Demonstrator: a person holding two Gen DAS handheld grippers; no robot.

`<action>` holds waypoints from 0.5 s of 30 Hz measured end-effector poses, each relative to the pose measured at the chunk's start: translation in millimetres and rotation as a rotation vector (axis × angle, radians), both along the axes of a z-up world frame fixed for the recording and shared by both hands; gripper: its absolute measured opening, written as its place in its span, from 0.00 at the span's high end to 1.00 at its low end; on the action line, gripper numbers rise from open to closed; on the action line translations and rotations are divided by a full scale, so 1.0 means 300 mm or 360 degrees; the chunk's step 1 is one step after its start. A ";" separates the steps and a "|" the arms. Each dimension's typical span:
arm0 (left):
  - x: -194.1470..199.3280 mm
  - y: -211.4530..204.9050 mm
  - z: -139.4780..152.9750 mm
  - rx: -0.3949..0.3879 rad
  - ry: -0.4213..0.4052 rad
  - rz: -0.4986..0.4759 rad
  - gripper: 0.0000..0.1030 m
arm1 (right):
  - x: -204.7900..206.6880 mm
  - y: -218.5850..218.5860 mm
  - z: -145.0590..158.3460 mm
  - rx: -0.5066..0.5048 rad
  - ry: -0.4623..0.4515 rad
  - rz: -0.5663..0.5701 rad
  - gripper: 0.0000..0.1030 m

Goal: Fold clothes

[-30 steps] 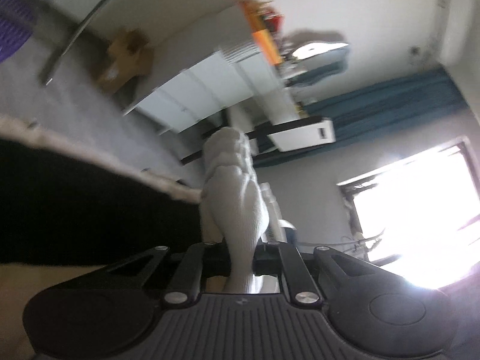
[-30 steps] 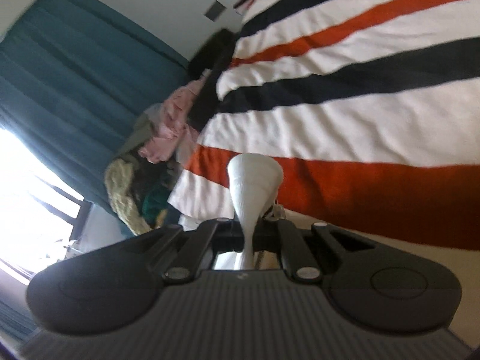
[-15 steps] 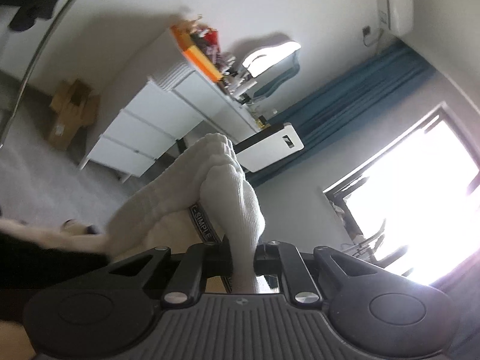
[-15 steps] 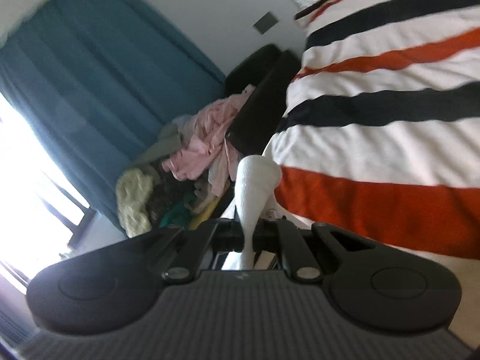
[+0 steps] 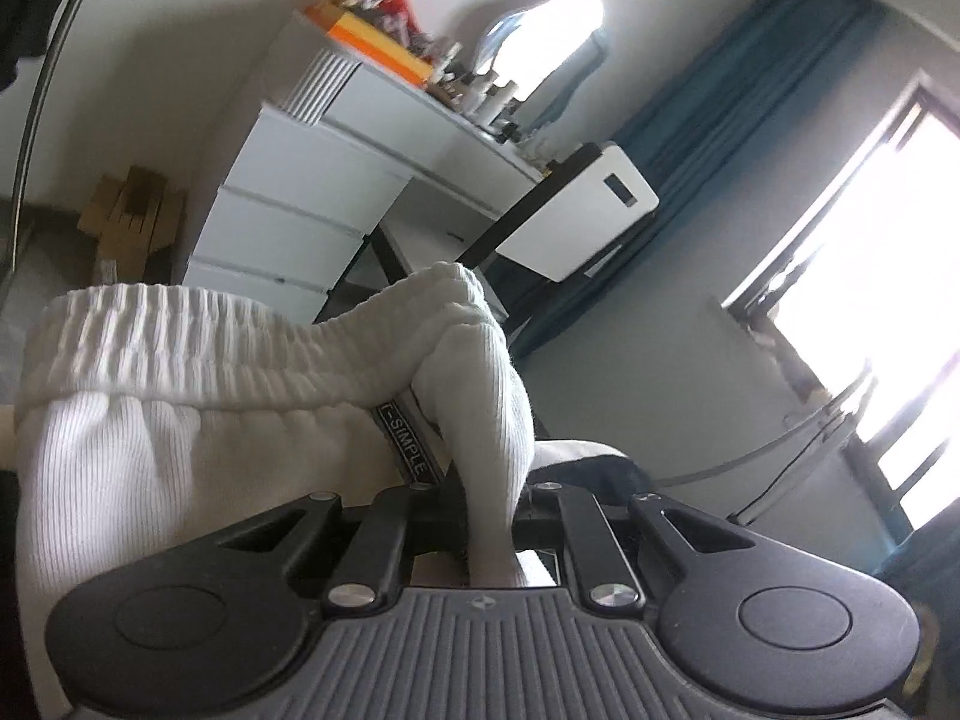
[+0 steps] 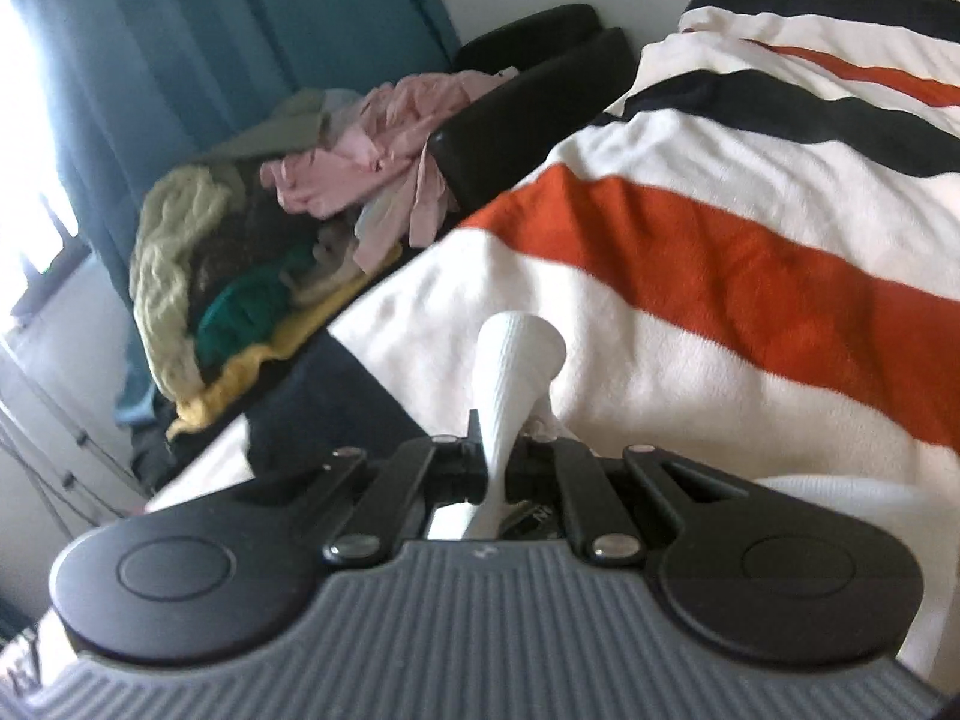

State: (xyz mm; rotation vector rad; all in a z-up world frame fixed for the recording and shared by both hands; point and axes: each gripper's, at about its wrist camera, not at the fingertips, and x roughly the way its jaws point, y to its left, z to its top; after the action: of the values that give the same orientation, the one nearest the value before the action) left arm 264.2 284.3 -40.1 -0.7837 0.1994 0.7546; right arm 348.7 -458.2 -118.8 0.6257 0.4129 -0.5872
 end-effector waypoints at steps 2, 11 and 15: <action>0.010 -0.008 -0.006 0.0046 0.0018 -0.0012 0.88 | -0.015 0.003 0.004 -0.0007 -0.0039 0.0015 0.93; -0.135 0.046 0.000 -0.0117 -0.0085 -0.0172 0.62 | -0.210 -0.021 0.095 0.0213 -0.0236 0.0133 0.51; -0.280 0.048 0.002 -0.0207 -0.0172 -0.0252 0.60 | -0.405 -0.020 0.114 0.0405 -0.0500 0.0149 0.34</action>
State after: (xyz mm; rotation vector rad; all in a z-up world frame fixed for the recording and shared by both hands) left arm 180.0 298.8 -39.5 -0.9184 0.2122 0.5524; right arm 227.2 -464.2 -84.6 0.9221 0.2200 -0.3406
